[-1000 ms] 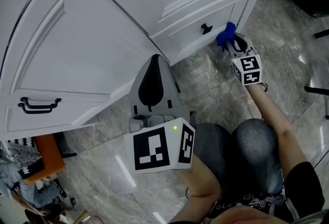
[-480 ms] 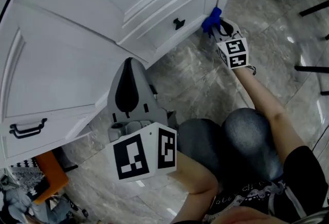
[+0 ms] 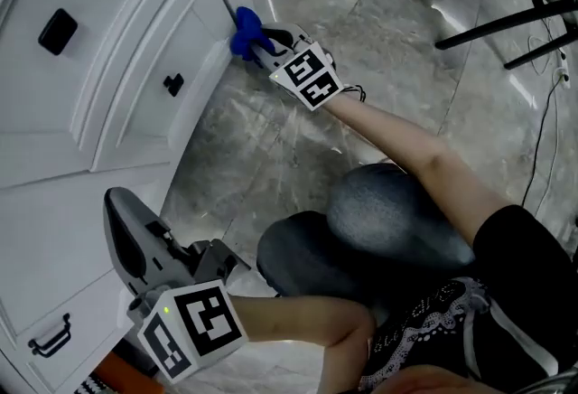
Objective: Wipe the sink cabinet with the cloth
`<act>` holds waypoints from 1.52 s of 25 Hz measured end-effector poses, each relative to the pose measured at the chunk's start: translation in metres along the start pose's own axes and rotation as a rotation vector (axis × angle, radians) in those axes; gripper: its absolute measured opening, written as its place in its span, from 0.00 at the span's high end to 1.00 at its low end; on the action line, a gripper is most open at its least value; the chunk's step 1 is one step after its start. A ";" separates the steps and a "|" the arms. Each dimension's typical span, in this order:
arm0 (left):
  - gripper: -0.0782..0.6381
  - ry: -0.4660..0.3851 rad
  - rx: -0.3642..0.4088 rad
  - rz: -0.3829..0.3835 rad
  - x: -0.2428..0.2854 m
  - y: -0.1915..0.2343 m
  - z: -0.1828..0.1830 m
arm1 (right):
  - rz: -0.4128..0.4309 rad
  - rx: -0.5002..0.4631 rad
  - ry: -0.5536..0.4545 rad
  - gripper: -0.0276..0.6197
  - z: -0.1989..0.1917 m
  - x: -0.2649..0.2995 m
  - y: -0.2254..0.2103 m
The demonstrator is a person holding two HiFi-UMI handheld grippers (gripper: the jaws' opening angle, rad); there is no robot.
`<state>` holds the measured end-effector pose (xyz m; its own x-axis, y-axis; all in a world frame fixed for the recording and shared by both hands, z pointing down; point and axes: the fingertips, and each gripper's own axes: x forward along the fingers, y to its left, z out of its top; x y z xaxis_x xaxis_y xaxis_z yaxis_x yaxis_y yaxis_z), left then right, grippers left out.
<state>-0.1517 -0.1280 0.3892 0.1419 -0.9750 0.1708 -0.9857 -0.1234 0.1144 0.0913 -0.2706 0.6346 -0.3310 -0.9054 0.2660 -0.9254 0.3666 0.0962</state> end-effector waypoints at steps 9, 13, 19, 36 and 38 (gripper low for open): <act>0.88 -0.023 0.023 -0.051 -0.004 -0.009 0.004 | -0.040 0.173 -0.266 0.84 0.157 -0.096 -0.089; 0.88 -0.038 0.050 -0.061 -0.006 -0.016 0.006 | 0.010 0.084 -0.442 0.84 0.279 -0.125 -0.091; 0.88 -0.022 0.085 -0.127 -0.004 -0.039 0.006 | 0.005 -0.021 -0.589 0.84 0.399 -0.167 -0.086; 0.88 -0.024 0.091 -0.109 0.000 -0.039 0.008 | -0.001 -0.318 -0.687 0.84 0.494 -0.137 -0.051; 0.88 -0.025 0.093 -0.114 0.000 -0.040 0.008 | 0.025 -0.309 -0.729 0.84 0.493 -0.138 -0.052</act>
<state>-0.1128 -0.1249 0.3771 0.2526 -0.9577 0.1378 -0.9676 -0.2493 0.0405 0.0939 -0.2699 0.1202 -0.4871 -0.7693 -0.4135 -0.8585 0.3345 0.3888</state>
